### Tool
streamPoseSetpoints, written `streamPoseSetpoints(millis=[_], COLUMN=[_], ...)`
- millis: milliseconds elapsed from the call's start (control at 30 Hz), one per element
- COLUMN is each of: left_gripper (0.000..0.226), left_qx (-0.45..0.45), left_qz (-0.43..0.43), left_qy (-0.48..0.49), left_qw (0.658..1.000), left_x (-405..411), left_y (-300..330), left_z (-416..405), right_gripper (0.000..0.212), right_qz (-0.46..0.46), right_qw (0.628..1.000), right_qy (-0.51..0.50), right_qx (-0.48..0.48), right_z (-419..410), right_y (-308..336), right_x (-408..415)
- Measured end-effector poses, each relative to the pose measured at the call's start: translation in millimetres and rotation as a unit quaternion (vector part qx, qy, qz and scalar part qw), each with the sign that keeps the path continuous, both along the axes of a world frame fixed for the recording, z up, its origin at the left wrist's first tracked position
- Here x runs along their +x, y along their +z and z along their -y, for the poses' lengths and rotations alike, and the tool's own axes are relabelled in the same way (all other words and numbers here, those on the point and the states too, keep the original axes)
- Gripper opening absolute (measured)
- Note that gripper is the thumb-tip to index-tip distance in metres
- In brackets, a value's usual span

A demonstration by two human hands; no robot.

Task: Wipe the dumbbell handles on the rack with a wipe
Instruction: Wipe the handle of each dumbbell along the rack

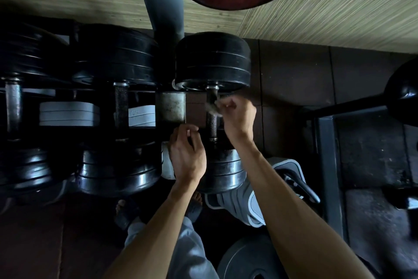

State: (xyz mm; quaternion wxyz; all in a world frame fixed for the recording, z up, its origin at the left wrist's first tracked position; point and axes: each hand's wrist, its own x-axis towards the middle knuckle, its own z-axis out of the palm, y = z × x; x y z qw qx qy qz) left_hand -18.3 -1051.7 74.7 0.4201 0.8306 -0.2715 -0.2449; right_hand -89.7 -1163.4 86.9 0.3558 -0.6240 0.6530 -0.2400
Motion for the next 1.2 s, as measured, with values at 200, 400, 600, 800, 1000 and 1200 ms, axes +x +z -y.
streamPoseSetpoints(millis=[200,400,600,800,1000,1200], left_gripper=[0.035,0.029,0.039,0.041,0.035,0.036], left_qx=[-0.003,0.011,0.003,0.006,0.011,0.018], left_qz=[-0.006,-0.014,-0.029,-0.027,-0.021,-0.03], left_qy=[-0.008,-0.005,-0.005,-0.017,-0.023,-0.021], left_qw=[1.0,1.0,1.0,0.999,0.999,0.999], left_x=[2.1,1.1,2.0,3.3,3.0,3.5], left_y=[-1.8,2.5,0.1,1.9,1.9,1.9], left_z=[0.9,0.6,-0.5,-1.3,-1.9,-1.7], right_gripper=[0.008,0.004,0.012,0.014,0.008,0.011], right_qz=[0.006,-0.042,-0.027,-0.055,-0.09,-0.092], right_qw=[0.998,0.997,1.0,0.988,0.973,0.982], right_qy=[-0.062,0.034,0.006,0.092,0.148,0.108], right_qx=[0.003,0.062,0.012,0.115,0.151,0.123], right_z=[6.1,-8.0,0.2,-9.4,-8.6,-10.8], right_y=[-6.1,0.6,-1.0,-3.5,-1.3,-1.0], right_x=[17.0,-7.2,8.5,-24.8,-28.5,-16.2])
